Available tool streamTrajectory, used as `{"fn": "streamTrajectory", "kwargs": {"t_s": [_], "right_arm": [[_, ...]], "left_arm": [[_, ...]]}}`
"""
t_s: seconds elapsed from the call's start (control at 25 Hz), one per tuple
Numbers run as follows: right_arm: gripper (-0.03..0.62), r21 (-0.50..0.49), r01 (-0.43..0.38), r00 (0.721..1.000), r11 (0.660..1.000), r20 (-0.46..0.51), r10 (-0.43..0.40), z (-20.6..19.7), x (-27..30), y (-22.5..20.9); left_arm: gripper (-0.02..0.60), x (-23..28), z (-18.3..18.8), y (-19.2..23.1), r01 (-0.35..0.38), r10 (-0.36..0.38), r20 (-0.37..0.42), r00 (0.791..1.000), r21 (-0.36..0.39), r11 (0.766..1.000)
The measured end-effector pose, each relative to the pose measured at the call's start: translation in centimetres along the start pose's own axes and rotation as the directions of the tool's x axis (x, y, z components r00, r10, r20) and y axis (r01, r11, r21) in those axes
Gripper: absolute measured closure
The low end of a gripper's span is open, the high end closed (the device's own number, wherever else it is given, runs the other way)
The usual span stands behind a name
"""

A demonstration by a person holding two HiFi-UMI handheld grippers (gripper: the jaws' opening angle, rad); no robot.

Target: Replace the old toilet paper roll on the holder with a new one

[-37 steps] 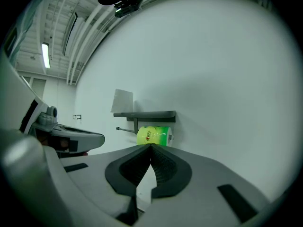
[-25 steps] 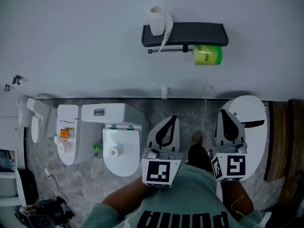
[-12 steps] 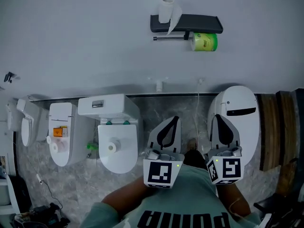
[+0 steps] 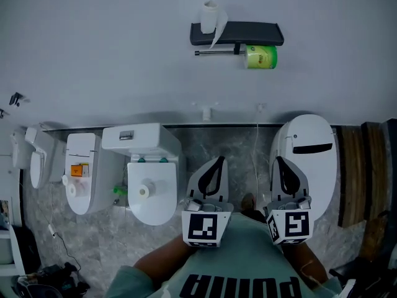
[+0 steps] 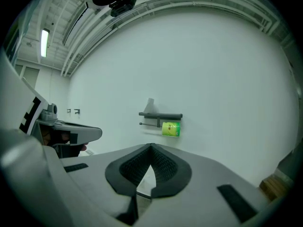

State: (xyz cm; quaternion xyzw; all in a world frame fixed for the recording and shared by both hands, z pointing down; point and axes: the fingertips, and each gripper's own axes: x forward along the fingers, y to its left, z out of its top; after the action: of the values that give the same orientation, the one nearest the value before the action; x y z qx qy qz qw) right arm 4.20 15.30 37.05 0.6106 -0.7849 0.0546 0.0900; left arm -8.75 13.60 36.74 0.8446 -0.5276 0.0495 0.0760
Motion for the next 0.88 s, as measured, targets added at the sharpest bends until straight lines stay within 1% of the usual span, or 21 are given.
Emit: {"fn": "streamTrajectory", "kwargs": {"t_s": [0.08,0.28,0.48,0.64,0.88], "right_arm": [[0.588,0.006,-0.012,1.0,1.0,-0.005,0.012,-0.2,0.0,-0.3],[0.588,0.04,-0.007,1.0,0.999,-0.022,0.008,-1.1,0.0,-1.5],[0.588,0.078,0.019,0.999,0.997,-0.039,-0.016,-2.2,0.1,-2.6],[0.588,0.064,0.021,0.999,0.998,-0.045,-0.018,-2.0,0.3,-2.6],[0.588,0.055,0.022,0.999,0.998,-0.041,-0.019,-1.9,0.6,-2.4]], "left_arm": [[0.574,0.6,-0.2,-0.5,-0.001,0.001,-0.011,1.0,-0.003,1.0],[0.574,1.3,-1.7,-1.9,0.029,-0.027,-0.083,0.996,0.022,0.999],[0.574,1.8,-2.0,-2.1,0.031,-0.028,-0.085,0.996,0.031,0.999],[0.574,2.0,-1.6,-2.1,0.036,-0.034,-0.066,0.997,0.028,0.999],[0.574,2.3,-1.4,-1.9,0.052,-0.049,-0.084,0.995,0.037,0.998]]}}
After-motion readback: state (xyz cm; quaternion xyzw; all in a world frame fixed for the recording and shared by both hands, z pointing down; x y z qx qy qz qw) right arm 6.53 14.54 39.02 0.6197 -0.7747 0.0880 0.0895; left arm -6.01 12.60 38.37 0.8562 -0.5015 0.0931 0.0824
